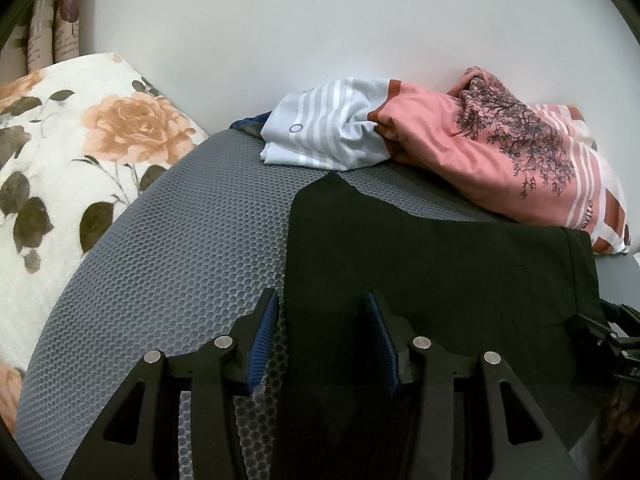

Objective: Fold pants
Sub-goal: 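Press the folded black pants flat with the right gripper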

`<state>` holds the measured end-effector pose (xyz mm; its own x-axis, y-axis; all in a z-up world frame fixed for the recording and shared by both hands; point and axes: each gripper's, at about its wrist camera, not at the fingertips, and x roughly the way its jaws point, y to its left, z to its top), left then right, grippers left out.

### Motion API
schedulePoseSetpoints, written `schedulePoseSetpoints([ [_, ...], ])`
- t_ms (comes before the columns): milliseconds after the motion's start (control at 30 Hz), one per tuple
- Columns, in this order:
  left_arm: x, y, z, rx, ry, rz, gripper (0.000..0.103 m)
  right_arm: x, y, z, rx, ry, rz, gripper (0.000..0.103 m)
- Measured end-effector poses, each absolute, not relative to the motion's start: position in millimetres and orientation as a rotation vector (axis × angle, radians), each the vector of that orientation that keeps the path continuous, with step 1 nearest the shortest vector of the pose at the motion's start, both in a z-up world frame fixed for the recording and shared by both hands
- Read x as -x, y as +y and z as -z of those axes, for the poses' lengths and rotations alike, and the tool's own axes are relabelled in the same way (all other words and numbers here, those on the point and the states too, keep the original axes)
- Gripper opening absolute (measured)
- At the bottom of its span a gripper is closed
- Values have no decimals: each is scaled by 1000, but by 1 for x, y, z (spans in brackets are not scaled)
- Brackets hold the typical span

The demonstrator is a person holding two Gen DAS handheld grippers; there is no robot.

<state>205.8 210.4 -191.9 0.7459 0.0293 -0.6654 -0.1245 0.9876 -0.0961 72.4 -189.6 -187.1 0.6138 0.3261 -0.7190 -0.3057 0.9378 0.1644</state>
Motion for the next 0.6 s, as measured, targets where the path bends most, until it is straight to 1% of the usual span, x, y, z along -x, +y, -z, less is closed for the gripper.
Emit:
schedulePoseSetpoints([
  [600, -205, 211, 191, 132, 718, -94, 48, -73, -189, 187, -26, 834, -364, 91],
])
